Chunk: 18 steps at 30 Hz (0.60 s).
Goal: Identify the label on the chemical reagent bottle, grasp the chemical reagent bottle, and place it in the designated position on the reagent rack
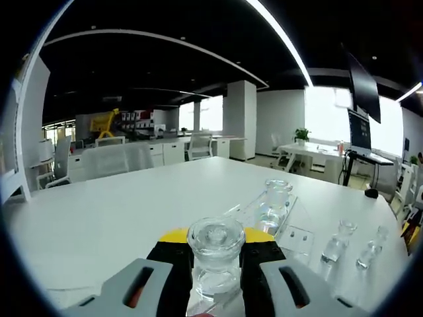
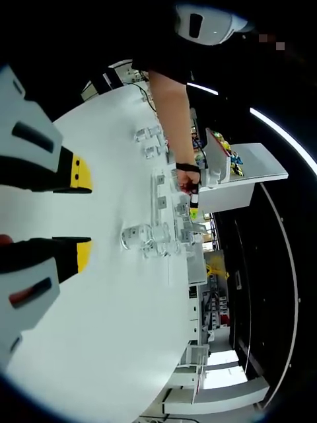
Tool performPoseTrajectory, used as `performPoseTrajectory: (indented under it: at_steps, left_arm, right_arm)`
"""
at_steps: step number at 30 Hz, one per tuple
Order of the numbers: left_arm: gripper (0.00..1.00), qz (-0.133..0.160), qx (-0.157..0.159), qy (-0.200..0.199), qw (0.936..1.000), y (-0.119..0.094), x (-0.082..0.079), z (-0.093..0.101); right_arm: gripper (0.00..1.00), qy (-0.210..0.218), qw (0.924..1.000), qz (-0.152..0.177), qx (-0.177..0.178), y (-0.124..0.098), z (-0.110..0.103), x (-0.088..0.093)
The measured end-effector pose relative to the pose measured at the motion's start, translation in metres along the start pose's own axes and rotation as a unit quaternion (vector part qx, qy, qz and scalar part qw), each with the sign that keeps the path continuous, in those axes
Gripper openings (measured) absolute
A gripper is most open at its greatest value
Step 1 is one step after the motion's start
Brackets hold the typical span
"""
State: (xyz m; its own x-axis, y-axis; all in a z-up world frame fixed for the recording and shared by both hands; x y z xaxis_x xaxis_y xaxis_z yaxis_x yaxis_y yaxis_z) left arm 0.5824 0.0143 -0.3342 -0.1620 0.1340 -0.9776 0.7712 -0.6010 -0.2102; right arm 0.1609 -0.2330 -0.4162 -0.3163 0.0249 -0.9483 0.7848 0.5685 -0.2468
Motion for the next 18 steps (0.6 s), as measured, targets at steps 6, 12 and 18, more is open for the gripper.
performPoseTrajectory:
  at_steps: [6,12,18]
  left_arm:
    - [0.28,0.007,-0.002,0.018,0.9998,-0.0002,-0.0003,0.0014]
    - [0.31,0.006,-0.016,0.005,0.9998,-0.0002,-0.0005,-0.0038]
    - [0.36,0.004,-0.023,0.008,0.9997,-0.0059,-0.0052,-0.0070]
  right_arm:
    - [0.26,0.000,1.0000,0.001,-0.003,0.0013,-0.0008,0.0006]
    - [0.26,0.000,1.0000,0.001,-0.005,0.0016,-0.0025,0.0011]
    - [0.26,-0.002,1.0000,0.004,-0.006,0.0003,-0.0027,-0.0017]
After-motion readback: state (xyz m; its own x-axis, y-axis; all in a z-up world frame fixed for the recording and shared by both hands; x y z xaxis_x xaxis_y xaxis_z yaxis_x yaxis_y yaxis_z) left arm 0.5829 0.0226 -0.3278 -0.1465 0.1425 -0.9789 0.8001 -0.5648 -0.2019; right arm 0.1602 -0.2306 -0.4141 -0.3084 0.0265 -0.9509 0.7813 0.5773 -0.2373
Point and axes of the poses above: the point that each gripper's makers call its tool centre point, and the gripper's own axes: y roughly forward along the fingers, z roughly to its right, x roughly out of its underside, the point moved 5 cm from there along -y, roughly backward along the fingers, and after that the axes turned 10 degrees about -x, right-handed, at the moved point
